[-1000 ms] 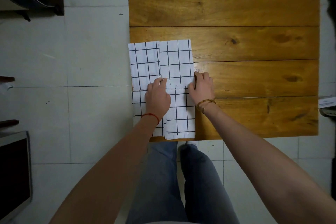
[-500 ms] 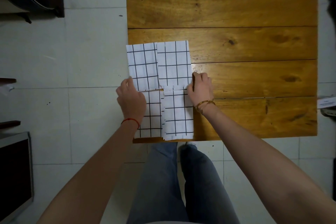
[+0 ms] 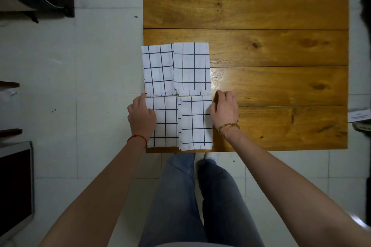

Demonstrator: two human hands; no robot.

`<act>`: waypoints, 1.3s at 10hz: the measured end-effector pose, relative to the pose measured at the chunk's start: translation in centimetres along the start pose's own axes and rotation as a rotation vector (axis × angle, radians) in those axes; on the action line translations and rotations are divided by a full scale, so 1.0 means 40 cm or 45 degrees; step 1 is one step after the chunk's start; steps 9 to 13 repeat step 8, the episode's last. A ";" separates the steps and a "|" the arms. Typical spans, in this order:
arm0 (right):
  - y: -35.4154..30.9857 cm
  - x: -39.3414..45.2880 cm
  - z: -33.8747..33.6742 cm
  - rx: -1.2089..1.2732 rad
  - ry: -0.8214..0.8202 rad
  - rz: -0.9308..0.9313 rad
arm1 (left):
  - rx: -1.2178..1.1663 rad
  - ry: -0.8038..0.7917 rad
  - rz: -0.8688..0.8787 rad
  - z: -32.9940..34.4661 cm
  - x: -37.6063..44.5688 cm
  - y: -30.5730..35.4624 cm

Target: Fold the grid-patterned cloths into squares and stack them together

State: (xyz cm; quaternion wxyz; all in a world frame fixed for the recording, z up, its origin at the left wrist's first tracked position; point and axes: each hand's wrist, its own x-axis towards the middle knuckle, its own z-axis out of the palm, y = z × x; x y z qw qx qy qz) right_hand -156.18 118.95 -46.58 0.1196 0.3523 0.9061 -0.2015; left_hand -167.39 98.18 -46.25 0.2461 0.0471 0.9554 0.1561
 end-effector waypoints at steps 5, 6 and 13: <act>0.011 -0.122 0.026 0.034 -0.031 0.013 | -0.024 -0.073 0.008 -0.021 -0.073 -0.055; 0.019 -0.124 -0.023 0.032 -0.040 0.030 | -0.076 0.014 0.061 -0.082 -0.090 -0.034; 0.004 -0.139 -0.187 0.175 0.023 -0.097 | -0.219 0.170 0.261 -0.211 -0.186 0.045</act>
